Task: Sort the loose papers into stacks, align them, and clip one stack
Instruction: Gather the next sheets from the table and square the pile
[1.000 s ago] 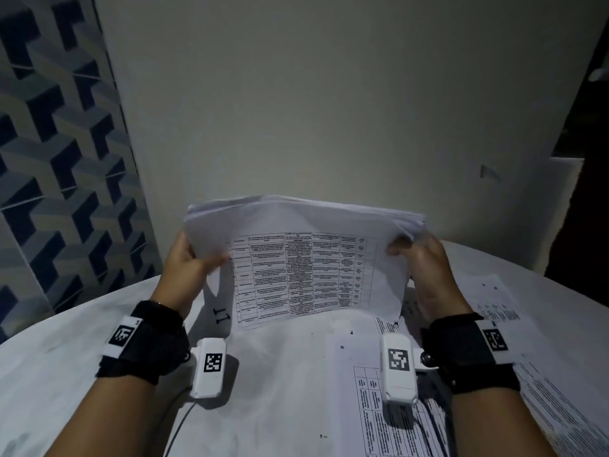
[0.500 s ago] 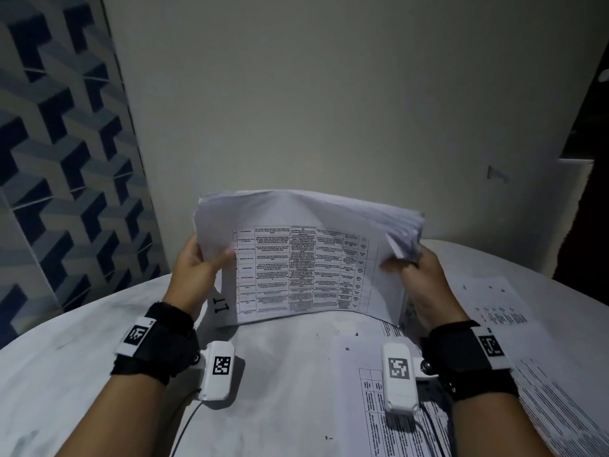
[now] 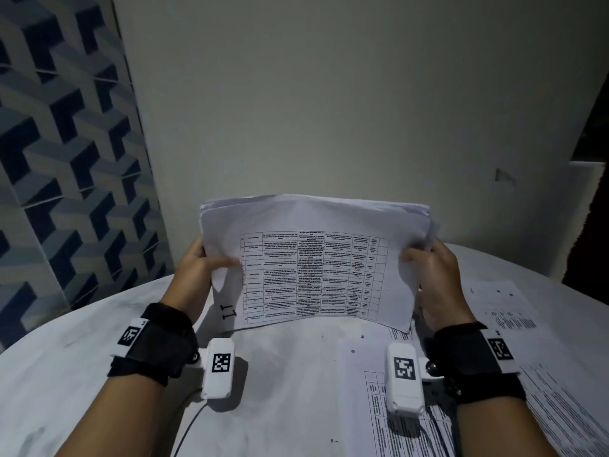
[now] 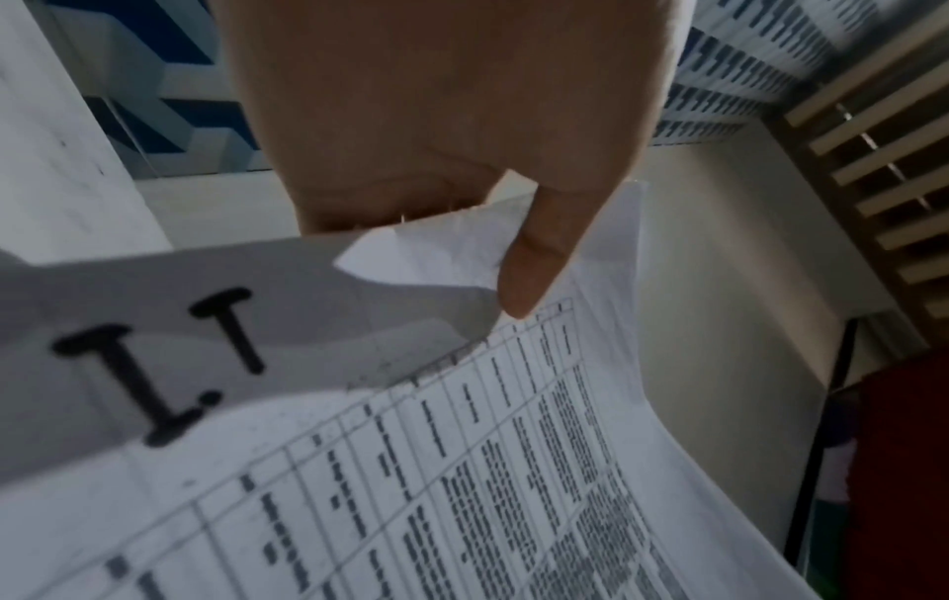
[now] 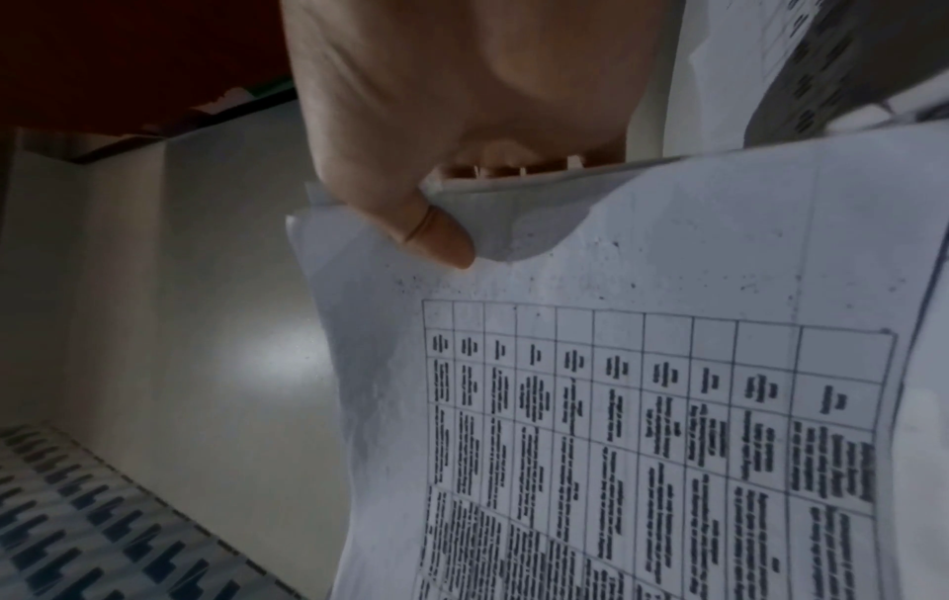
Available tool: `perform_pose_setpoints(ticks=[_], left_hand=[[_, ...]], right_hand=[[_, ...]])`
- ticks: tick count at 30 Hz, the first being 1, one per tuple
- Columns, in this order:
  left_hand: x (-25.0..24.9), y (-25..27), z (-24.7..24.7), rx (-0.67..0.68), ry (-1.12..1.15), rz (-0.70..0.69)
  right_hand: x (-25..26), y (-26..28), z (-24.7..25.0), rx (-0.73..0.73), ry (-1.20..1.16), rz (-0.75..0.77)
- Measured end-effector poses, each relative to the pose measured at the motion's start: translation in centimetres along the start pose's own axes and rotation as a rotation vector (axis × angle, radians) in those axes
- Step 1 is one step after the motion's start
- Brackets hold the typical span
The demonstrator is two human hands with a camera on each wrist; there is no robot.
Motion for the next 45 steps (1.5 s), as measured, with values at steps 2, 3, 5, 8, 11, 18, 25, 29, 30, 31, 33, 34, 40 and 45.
perform_pose_setpoints(ticks=[2, 3, 5, 8, 11, 18, 25, 29, 30, 31, 33, 34, 40, 45], left_hand=[[0.1, 0.3, -0.8, 0.034, -0.021, 0.015], [0.0, 0.4, -0.9, 0.025, -0.031, 0.007], [-0.3, 0.3, -0.7, -0.015, -0.025, -0.013], [-0.2, 0.1, -0.2, -0.042, -0.023, -0.022], [-0.1, 0.4, -1.0, -0.023, -0.041, -0.031], [-0.7, 0.8, -1.5, -0.065, -0.106, -0.026], [-7.8, 5.0, -3.3, -0.309, -0.965, -0.599], [-7.8, 3.8, -6.3, -0.175, -1.375, -0.518], [-7.6, 3.1, -6.9, -0.141, -1.433, -0.505], [-7.4, 2.5, -7.3, -0.114, -1.477, -0.495], [-7.2, 1.4, -7.8, -0.073, -1.521, -0.498], [-7.2, 1.0, -7.9, -0.057, -1.526, -0.509], [-7.6, 1.2, -7.6, -0.035, -1.429, -0.575], [-8.7, 2.0, -8.4, 0.036, -1.366, -0.615]], right_hand=[[-0.3, 0.0, -0.7, 0.06, -0.037, -0.043], [-0.2, 0.1, -0.9, 0.066, -0.042, -0.035], [0.1, -0.1, -0.7, 0.005, -0.02, 0.013], [-0.5, -0.4, 0.0, -0.066, -0.031, -0.011], [-1.2, -0.2, -0.3, -0.042, -0.025, -0.055], [-0.5, 0.3, -0.7, 0.013, -0.011, -0.008], [-0.8, 0.2, -0.8, 0.044, 0.017, -0.008], [-1.3, 0.3, -0.7, 0.05, -0.003, -0.022], [-1.2, 0.4, -0.8, 0.06, -0.014, -0.021], [-1.3, 0.4, -0.8, 0.072, -0.03, -0.018], [-1.1, 0.5, -0.9, 0.09, -0.057, -0.011], [-1.1, 0.6, -0.9, 0.096, -0.07, -0.005], [-0.7, 0.7, -0.7, 0.095, -0.101, 0.019], [-0.9, 0.6, -0.5, 0.065, -0.092, 0.03]])
Point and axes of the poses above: each hand's wrist, its own y-axis away from the middle knuckle, its own z-axis out of the back of the hand, x = y × z, the point moved 6 cm from there along -y, towards the middle knuckle, and after that the axes turned 5 degrees about z, right-handed, at the moved point
